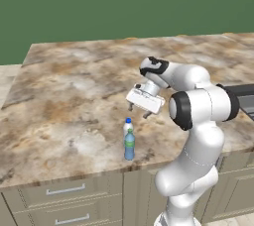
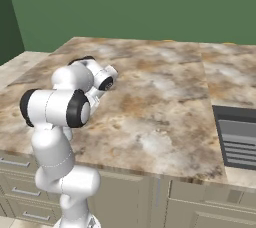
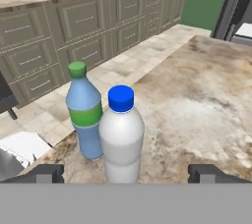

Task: Take the bottled waters from the counter and place them in the freezer to freeze. Close the freezer door after placing the bottles.

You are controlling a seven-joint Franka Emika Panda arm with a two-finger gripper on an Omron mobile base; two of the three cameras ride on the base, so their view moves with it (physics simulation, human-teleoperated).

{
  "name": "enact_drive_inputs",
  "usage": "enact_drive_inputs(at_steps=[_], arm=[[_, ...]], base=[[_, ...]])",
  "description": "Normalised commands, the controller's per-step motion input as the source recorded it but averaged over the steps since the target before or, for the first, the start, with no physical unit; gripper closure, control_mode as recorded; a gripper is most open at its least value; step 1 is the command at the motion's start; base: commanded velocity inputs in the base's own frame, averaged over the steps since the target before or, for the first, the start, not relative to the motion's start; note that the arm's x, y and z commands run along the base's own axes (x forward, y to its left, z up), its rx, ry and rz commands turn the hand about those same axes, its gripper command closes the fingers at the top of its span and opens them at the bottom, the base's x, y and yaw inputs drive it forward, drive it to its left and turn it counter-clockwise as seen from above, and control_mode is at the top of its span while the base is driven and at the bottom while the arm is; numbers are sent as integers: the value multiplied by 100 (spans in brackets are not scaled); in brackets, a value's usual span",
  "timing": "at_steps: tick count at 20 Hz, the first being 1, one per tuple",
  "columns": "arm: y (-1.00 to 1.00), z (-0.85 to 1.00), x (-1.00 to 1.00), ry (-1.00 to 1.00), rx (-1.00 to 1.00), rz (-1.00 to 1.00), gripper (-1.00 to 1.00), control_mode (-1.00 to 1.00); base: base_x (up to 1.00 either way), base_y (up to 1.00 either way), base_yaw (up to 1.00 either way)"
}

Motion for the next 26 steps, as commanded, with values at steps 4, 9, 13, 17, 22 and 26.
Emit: enact_drive_inputs(at_steps=[4,9,13,17,22,26], arm=[[20,-24,-20,9,0,4,-100,-100],[15,-3,-4,8,0,8,-100,-100],[11,0,0,4,0,8,-100,-100],[11,0,-1,8,0,10,-100,-100],[15,0,-11,6,0,10,-100,-100],[17,0,-8,5,0,9,-100,-100]], base=[[0,0,0],[0,0,0],[0,0,0],[0,0,0],[0,0,0],[0,0,0]])
